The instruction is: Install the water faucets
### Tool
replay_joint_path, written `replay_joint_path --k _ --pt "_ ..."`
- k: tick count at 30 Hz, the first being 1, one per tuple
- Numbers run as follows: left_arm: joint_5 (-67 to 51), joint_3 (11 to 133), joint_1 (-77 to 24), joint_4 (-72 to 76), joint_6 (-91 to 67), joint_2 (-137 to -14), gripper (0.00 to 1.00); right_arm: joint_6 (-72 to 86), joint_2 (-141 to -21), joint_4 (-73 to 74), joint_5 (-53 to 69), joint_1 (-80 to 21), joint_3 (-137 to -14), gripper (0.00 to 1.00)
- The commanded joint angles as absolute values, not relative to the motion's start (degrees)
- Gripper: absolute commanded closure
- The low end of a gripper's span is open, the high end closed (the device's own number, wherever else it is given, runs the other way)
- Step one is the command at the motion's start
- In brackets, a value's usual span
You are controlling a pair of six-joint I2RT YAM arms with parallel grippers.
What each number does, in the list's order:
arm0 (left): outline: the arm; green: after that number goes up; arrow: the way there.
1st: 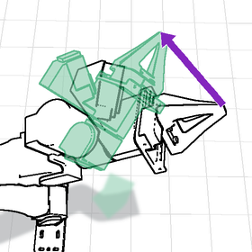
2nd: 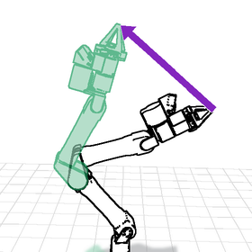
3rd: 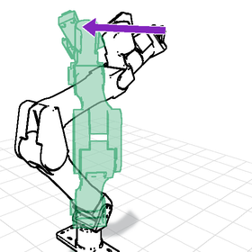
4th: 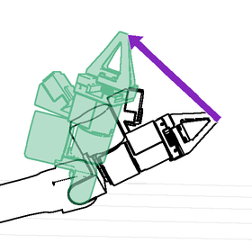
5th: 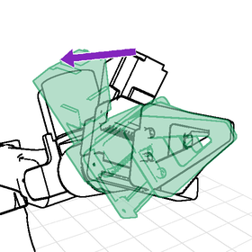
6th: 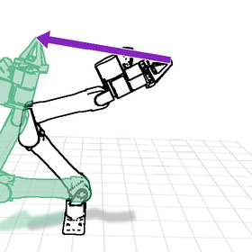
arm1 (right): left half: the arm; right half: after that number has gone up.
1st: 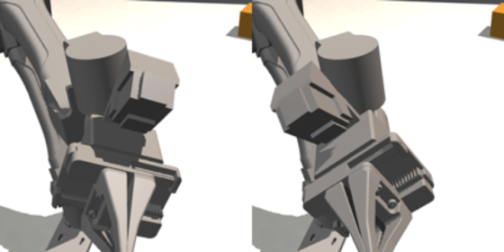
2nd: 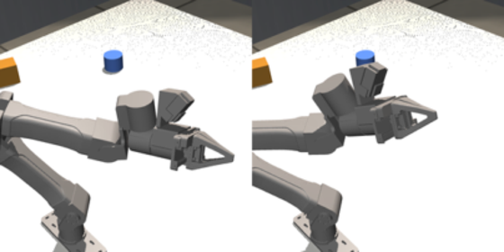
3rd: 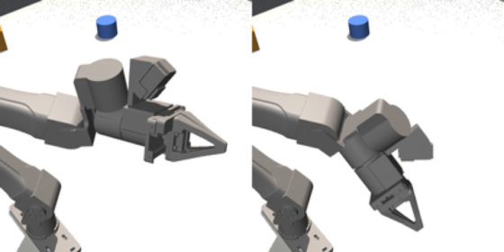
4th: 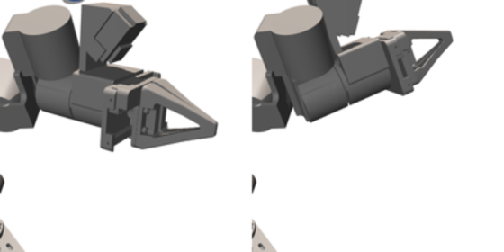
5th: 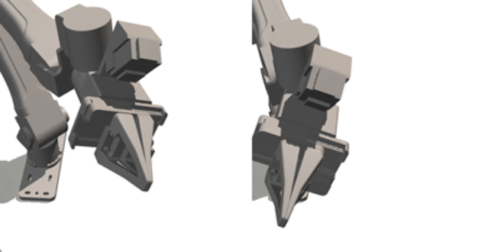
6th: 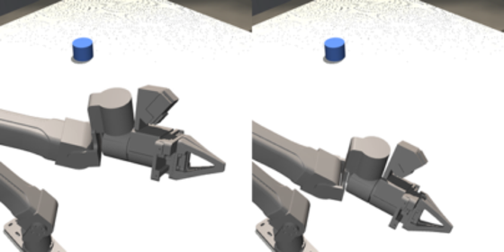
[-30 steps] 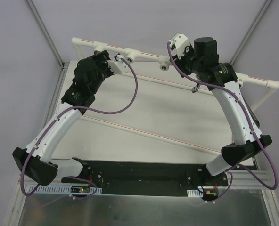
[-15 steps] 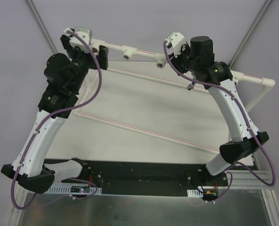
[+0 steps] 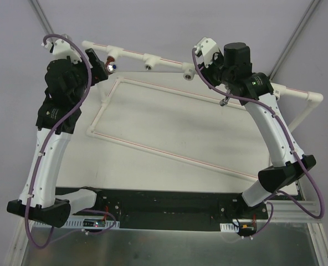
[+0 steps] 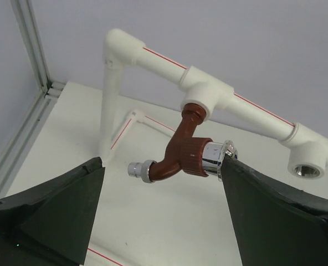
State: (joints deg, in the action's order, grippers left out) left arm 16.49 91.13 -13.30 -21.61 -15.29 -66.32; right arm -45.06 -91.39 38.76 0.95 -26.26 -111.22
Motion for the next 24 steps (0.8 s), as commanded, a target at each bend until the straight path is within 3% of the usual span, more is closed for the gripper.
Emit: replay_joint_path --k 1,6,11,14,16,24 --pt "6.10 92.99 -12.83 -22.06 -9.45 -67.76 0.12 -37.18 -94.83 42.54 2.37 -26.72 -109.43 1.00" --pt "-6.31 90.10 -13.97 -20.13 11.99 -66.89 0.12 -37.09 -94.66 42.63 2.37 -26.63 -109.07 1.00" --pt "-2.74 84.21 -19.33 -18.81 37.22 -67.15 0.08 -37.00 -94.57 42.63 2.55 -26.72 -109.25 1.00" --pt "-1.68 83.15 -19.60 -18.11 44.02 -69.16 0.09 -37.00 -94.57 42.63 2.46 -26.81 -109.34 1.00" --pt "-0.44 83.49 -19.60 -17.32 47.62 -70.92 0.13 -37.00 -94.31 42.63 2.37 -26.81 -109.25 1.00" --pt "7.38 83.94 -19.78 -9.86 58.87 -76.29 0.46 -37.26 -93.96 42.54 1.93 -26.72 -108.98 1.00"
